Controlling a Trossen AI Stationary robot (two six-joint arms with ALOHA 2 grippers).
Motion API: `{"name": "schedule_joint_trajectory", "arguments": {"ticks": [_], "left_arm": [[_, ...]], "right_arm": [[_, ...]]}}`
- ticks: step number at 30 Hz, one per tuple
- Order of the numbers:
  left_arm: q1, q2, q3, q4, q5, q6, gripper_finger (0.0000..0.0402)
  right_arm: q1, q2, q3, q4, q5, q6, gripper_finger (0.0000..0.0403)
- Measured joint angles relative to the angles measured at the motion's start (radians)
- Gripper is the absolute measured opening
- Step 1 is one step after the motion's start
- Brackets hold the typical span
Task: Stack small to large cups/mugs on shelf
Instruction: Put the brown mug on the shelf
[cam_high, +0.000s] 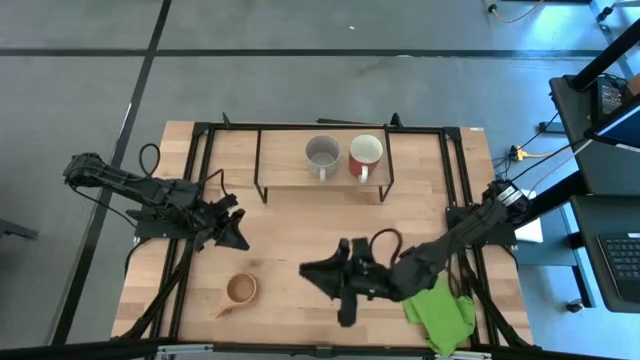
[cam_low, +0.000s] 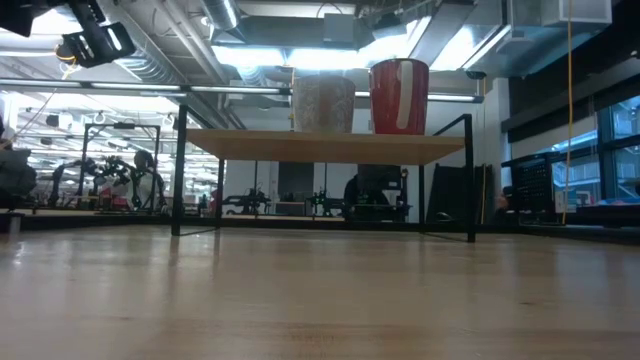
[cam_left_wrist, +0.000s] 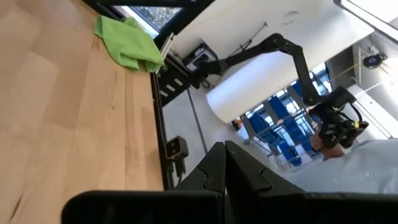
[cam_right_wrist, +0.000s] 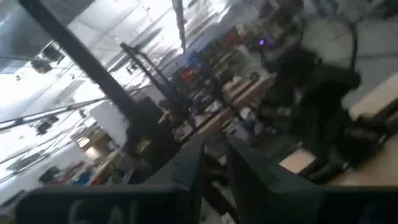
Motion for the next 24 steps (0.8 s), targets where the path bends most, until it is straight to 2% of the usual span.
{"name": "schedule_joint_trajectory", "arguments": {"ticks": [2, 6, 9, 13, 19, 24], "left_arm": [[0.0, 0.0, 0.0, -0.003, 0.014, 0.01, 0.0], [0.0, -0.004, 0.0, -0.06, 0.025, 0.01, 0.0], [0.0, -0.027, 0.0, -0.126, 0.031, 0.01, 0.0], [0.0, -0.056, 0.0, -0.169, 0.03, 0.007, 0.0], [0.0, -0.103, 0.0, -0.184, 0.025, -0.011, 0.0], [0.0, -0.123, 0.0, -0.236, 0.018, -0.039, 0.0]], "right_arm": [[0.001, 0.024, -0.001, 0.022, -0.049, -0.002, 0.0069], [0.002, 0.065, -0.001, 0.24, -0.219, -0.255, 0.0069], [-0.004, 0.084, -0.01, 0.38, -0.293, -0.404, 0.0069], [-0.004, 0.091, -0.118, 0.518, -0.305, -0.418, 0.0069], [0.024, 0.086, -0.359, 0.913, -0.327, -0.5, 0.0069], [0.032, 0.051, -0.521, 1.062, -0.344, -0.489, 0.0069]]}}
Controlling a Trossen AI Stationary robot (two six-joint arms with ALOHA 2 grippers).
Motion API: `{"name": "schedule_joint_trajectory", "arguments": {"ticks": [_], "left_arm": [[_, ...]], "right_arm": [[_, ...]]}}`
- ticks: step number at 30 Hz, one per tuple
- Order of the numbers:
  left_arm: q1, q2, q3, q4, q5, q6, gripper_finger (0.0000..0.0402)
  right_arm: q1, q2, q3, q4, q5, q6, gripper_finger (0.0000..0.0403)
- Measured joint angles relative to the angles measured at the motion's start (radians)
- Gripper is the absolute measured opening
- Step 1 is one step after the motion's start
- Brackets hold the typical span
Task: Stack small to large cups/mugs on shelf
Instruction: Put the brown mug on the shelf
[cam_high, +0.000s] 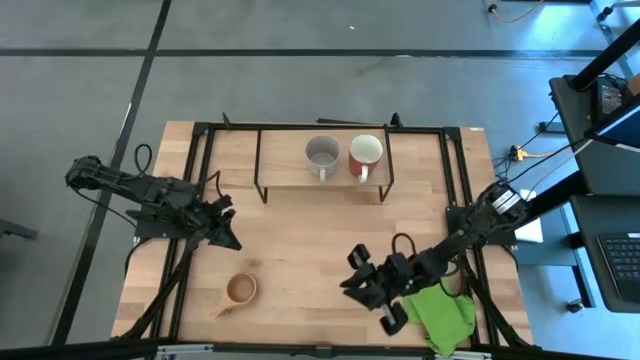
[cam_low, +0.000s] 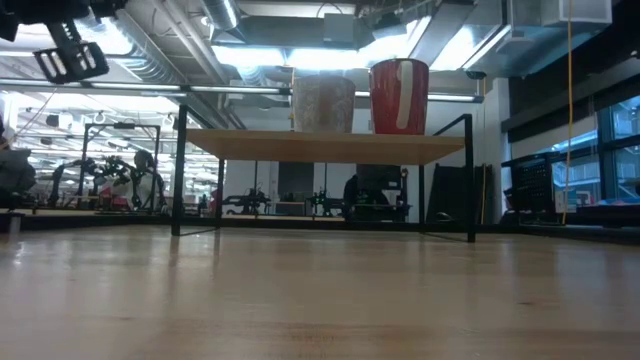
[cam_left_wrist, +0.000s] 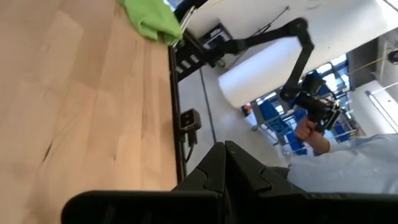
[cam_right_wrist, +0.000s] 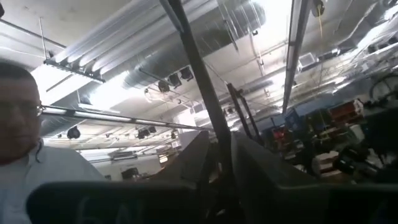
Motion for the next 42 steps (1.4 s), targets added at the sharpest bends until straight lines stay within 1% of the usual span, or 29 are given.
{"name": "schedule_joint_trajectory", "arguments": {"ticks": [4, 10, 14, 17, 21, 25, 28, 31, 36, 39, 42], "left_arm": [[0.0, 0.0, 0.0, -0.066, -0.025, 0.002, 0.0], [0.0, 0.001, 0.0, -0.074, -0.145, -0.055, 0.0], [0.0, -0.002, 0.0, -0.074, -0.251, -0.051, 0.0], [0.0, -0.002, 0.0, -0.073, -0.288, -0.051, 0.0], [0.0, -0.002, 0.0, -0.072, -0.324, -0.051, 0.0], [0.0, -0.002, 0.0, -0.072, -0.349, -0.051, 0.0], [0.0, -0.002, 0.0, -0.072, -0.35, -0.048, 0.0], [0.0, -0.001, 0.0, -0.075, -0.358, -0.048, 0.0], [0.0, -0.001, 0.0, -0.084, -0.374, -0.048, 0.0], [0.0, -0.002, 0.0, -0.094, -0.375, -0.048, 0.0], [0.0, -0.001, 0.0, -0.109, -0.391, -0.048, 0.0]], "right_arm": [[-0.014, -0.068, -0.113, -0.01, -0.024, 0.103, 0.0069], [-0.071, -0.223, -0.269, -0.018, -0.151, 0.226, 0.0069], [-0.124, -0.353, -0.352, -0.129, -0.214, 0.298, 0.0069], [-0.18, -0.446, -0.39, -0.282, -0.237, 0.361, 0.0069], [-0.274, -0.547, -0.389, -0.46, -0.285, 0.378, 0.0069], [-0.395, -0.609, -0.362, -0.594, -0.403, 0.352, 0.0069], [-0.497, -0.642, -0.356, -0.632, -0.495, 0.343, 0.0069], [-0.585, -0.666, -0.356, -0.632, -0.594, 0.33, 0.0069], [-0.686, -0.717, -0.356, -0.647, -0.712, 0.324, 0.0069], [-0.715, -0.753, -0.355, -0.69, -0.738, 0.324, 0.0069], [-0.731, -0.797, -0.355, -0.8, -0.719, 0.337, 0.0069]]}}
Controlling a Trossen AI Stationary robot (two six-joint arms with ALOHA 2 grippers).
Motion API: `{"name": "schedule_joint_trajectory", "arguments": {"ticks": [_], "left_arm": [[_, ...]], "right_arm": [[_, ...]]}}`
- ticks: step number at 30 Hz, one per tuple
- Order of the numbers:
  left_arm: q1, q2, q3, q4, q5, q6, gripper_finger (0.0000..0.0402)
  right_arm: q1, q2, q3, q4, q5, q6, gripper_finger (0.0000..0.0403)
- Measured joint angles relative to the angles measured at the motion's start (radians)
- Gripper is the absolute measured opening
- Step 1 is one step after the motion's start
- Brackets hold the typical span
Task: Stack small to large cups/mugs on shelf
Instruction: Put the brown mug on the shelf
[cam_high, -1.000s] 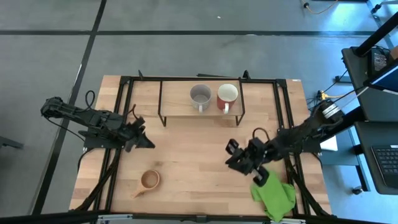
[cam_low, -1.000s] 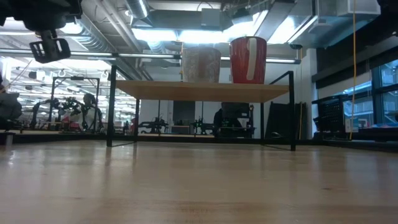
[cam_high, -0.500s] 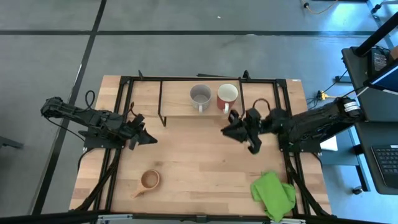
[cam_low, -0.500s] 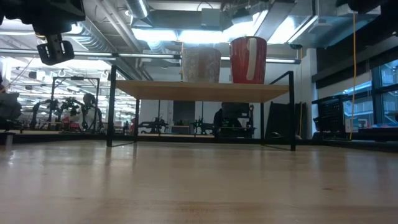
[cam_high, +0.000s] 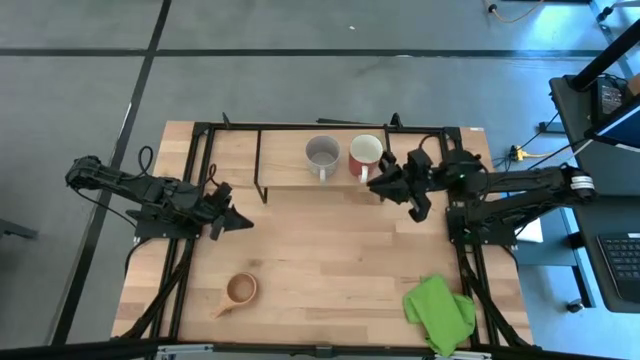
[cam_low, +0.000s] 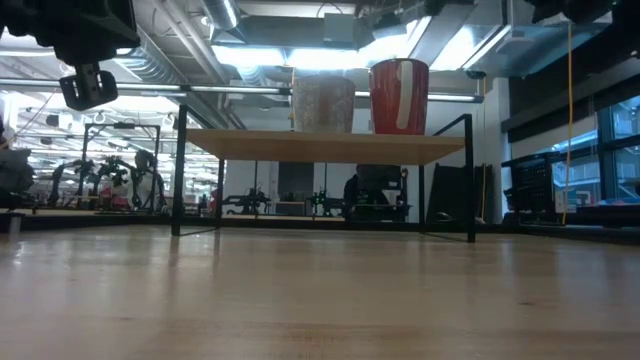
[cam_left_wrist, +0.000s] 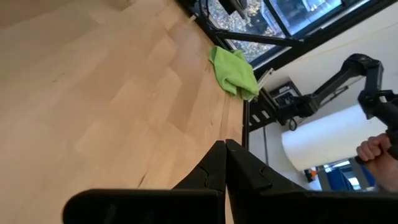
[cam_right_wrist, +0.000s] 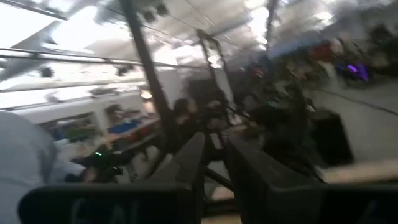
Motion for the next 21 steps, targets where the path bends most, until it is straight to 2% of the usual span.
{"name": "schedule_joint_trajectory", "arguments": {"ticks": [3, 12, 18, 21], "left_arm": [[0.0, 0.0, 0.0, -0.001, -0.013, 0.0, 0.0], [0.0, 0.0, 0.0, -0.009, -0.018, 0.0, 0.0], [0.0, 0.0, 0.0, -0.048, -0.027, 0.0, 0.0], [0.0, 0.0, 0.0, -0.045, -0.027, 0.0, 0.0]], "right_arm": [[-0.002, -0.052, 0.0, -0.107, 0.063, -0.026, 0.0069], [0.004, -0.219, -0.001, -0.222, 0.164, -0.119, 0.0069], [0.004, -0.333, -0.086, -0.218, 0.183, -0.115, 0.0069], [0.004, -0.385, -0.16, -0.142, 0.183, -0.1, 0.0069]]}}
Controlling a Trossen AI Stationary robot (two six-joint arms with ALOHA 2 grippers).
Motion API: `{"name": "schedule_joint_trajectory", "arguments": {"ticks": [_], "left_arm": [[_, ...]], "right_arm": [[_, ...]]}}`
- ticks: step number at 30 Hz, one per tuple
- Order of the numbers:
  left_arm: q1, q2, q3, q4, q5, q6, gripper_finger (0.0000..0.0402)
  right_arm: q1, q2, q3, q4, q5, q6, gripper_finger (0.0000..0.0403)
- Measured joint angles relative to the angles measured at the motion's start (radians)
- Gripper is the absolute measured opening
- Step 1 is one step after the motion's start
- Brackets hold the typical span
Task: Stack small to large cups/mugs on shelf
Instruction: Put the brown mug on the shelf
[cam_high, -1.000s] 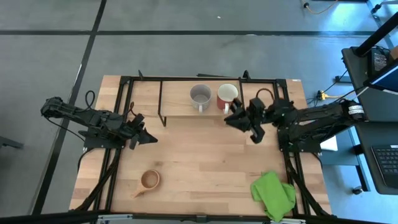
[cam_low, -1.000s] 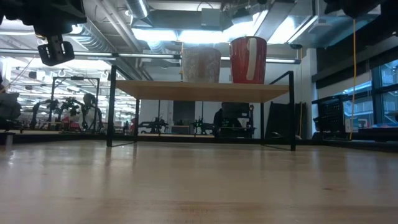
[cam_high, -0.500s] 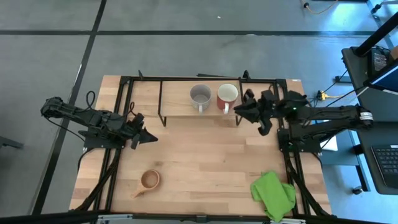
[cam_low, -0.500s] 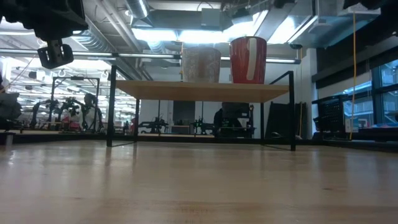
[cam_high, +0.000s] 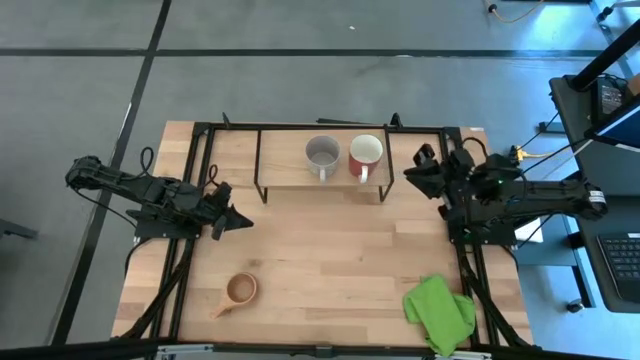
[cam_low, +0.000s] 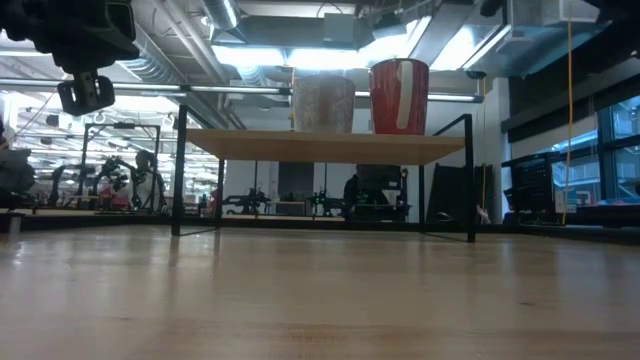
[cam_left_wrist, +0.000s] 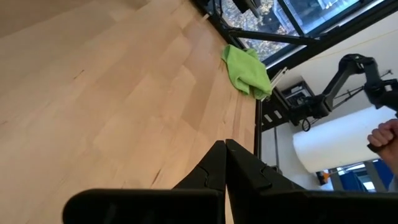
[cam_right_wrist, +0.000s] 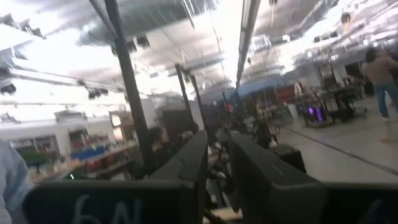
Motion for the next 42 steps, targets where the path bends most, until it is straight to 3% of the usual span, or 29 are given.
{"name": "schedule_joint_trajectory", "arguments": {"ticks": [14, 23, 37, 42], "left_arm": [[0.0, 0.0, 0.0, 0.002, -0.002, -0.013, 0.0], [0.0, 0.0, 0.0, 0.002, -0.002, -0.026, 0.0], [0.0, 0.0, 0.0, 0.001, -0.002, -0.026, 0.0], [0.0, 0.0, 0.0, 0.001, -0.002, -0.026, 0.0]], "right_arm": [[0.002, -0.177, -0.23, 0.166, 0.033, 0.028, 0.0069], [0.002, -0.391, -0.339, 0.11, 0.033, 0.069, 0.0069], [0.002, -0.49, -0.345, -0.075, 0.034, 0.033, 0.0069], [0.002, -0.537, -0.345, -0.097, 0.101, 0.038, 0.0069]]}}
